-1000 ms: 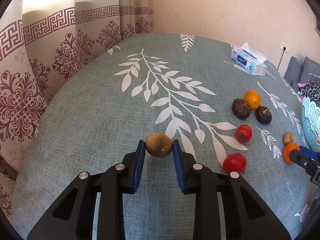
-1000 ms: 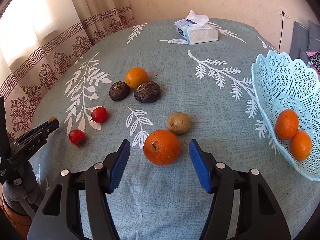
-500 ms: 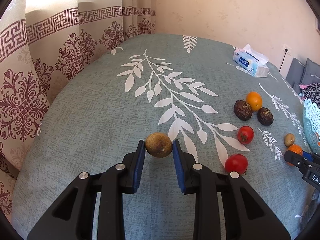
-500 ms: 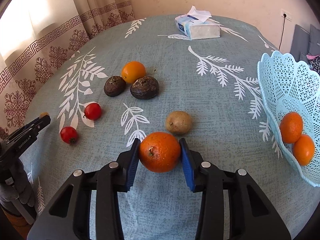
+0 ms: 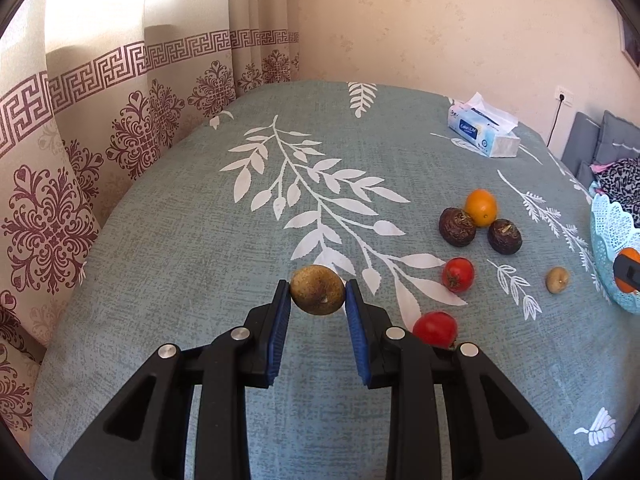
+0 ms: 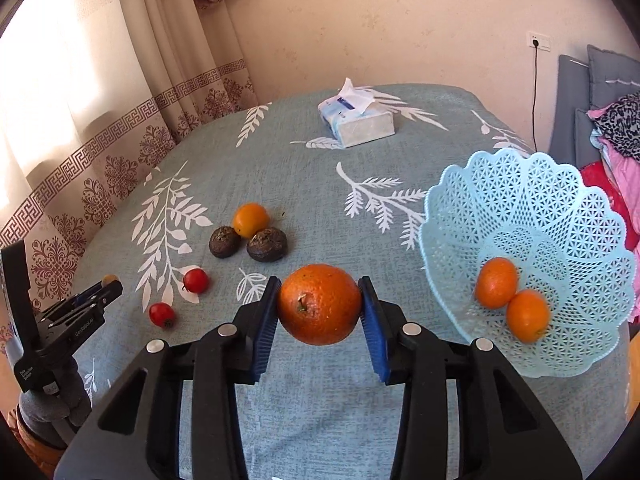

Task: Organize fruits
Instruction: 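Drop the orange into the blue basket with the right tool while the left tool holds the kiwi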

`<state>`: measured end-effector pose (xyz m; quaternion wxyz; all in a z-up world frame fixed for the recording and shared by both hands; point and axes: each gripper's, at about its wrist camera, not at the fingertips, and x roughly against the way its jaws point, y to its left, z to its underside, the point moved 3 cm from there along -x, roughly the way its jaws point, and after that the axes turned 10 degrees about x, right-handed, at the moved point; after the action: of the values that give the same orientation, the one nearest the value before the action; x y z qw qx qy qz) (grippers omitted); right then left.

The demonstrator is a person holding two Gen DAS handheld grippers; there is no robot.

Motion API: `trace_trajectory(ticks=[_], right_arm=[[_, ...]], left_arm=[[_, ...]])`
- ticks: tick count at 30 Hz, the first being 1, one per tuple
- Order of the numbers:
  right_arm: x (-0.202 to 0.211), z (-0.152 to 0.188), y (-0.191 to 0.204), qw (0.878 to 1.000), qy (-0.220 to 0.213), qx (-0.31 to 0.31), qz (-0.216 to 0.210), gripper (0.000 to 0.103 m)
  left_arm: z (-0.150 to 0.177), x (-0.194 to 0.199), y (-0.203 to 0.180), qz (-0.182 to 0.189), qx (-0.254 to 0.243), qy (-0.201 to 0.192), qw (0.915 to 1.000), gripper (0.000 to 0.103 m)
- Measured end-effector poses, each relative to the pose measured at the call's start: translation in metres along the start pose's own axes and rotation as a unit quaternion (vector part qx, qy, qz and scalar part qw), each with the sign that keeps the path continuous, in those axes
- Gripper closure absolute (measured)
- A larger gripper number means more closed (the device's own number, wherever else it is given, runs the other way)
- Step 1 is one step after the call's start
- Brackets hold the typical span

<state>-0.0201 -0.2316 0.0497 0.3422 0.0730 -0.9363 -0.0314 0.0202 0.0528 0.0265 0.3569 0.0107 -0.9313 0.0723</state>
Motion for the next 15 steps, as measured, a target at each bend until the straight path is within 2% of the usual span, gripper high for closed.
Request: trace_trajectory(ticks=[9,15], right_arm=[[0.025,0.003,-0.058,0.997,-0.018,-0.053,0.052,0.063],[0.035,0.014,-0.107,0.989,-0.015,-0.107,0.099,0.062]], left_arm=[[-0.006,0.025,-0.029,0.023,-0.023,-0.022,0.9992,0.075],[-0.005,0.037,-0.051,0.039,-0.040,-0.030,0.9980,0.075]])
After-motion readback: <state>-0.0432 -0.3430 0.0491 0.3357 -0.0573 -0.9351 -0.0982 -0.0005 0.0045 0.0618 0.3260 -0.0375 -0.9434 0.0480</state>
